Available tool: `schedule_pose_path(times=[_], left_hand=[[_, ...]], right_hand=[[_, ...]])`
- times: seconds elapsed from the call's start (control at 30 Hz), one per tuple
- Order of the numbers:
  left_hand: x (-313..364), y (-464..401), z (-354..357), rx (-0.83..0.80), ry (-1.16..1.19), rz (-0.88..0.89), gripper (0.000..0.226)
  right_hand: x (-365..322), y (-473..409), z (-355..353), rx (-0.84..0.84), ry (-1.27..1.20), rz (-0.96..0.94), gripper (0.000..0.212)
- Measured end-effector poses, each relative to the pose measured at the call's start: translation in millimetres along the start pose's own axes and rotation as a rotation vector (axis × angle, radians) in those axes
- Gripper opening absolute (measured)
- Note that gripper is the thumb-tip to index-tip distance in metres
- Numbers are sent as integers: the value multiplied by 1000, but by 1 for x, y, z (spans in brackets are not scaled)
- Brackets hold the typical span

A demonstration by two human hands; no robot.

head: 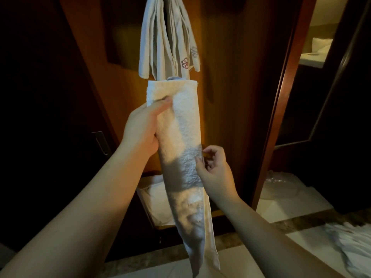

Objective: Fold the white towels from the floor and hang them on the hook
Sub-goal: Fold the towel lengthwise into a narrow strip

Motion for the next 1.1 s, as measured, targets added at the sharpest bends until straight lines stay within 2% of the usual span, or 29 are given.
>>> schedule_pose_path(times=[0.07,0.33,0.53,0.7,0.83,0.93,1.0,1.1], left_hand=[[0,-1,1,-8,8,-6,28],[-1,-3,9,-4,39,-24,34],[5,-6,12,-11,81,-19,26],[7,-7,14,-35,55,-13,28],[12,-8,17,-106,23,6,30],[22,-9,19,-159,-12,26,31],[28,-9,21,-201,-20,26,36],[36,-12,24,-272,15,-8,39]], right_hand=[[-3,-1,-2,13,39,-41,40],[-1,-1,-6,18,110,-7,29],[-1,-2,-3,-85,229,-31,5],[4,-11,4,-180,418,-66,18],[9,-19,5,-220,472,-71,16],[13,-22,3,-173,258,50,4],[20,-26,4,-166,-28,234,22],[35,-31,11,-269,-380,482,64]])
Point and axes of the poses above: each hand's wrist, its own y-axis away from the middle knuckle, its own z-axis out of the palm, x = y × z, the point moved 6 cm from there along -y, towards the middle knuckle, and after that the axes turned 12 degrees about x, right-handed, at the moved point
